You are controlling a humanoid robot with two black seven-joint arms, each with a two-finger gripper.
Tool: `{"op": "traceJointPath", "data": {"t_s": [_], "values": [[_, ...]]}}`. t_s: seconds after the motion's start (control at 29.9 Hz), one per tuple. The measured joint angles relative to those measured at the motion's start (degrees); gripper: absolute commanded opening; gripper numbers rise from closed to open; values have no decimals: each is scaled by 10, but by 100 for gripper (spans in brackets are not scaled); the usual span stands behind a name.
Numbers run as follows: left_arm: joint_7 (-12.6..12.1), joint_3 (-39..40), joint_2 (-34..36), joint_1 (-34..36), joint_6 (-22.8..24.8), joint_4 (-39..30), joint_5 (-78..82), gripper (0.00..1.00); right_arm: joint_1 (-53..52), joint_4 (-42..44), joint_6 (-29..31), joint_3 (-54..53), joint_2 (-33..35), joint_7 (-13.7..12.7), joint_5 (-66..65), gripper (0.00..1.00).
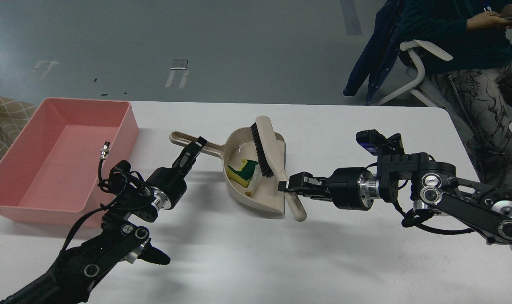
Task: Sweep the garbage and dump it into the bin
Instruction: 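Lift the dustpan with the left gripper toward the pink bin, then tilt the dustpan over the pink bin to dump the sponge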
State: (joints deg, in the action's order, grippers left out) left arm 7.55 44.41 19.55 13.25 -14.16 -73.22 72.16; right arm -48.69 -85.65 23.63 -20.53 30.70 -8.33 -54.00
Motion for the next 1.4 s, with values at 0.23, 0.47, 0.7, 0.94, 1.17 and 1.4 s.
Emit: {"op": "traceJointPath", "data": {"t_s": [0.23, 0.47, 0.7, 0.94, 1.17, 1.4], "values": [[-1, 9, 0, 2, 1, -5, -32, 0, 4, -64, 3, -18, 118, -3, 8, 0], [-3, 13, 4, 22, 1, -11, -145, 0, 36, -81, 10, -26, 264, -1, 10, 0], [-14, 45, 31, 54, 8, -12, -196, 0, 107, -81, 11, -25, 342, 22, 11, 0], [-31, 50, 120, 97, 16, -42, -271, 0, 134, -92, -3, -19, 344, 24, 11, 0], [-33, 115, 244, 98, 49, -79, -376, 0, 139, -100, -5, -17, 339, 24, 11, 0], [-20, 191, 375, 29, 135, -76, -464, 0, 140, -101, -5, -17, 335, 24, 10, 0]]}}
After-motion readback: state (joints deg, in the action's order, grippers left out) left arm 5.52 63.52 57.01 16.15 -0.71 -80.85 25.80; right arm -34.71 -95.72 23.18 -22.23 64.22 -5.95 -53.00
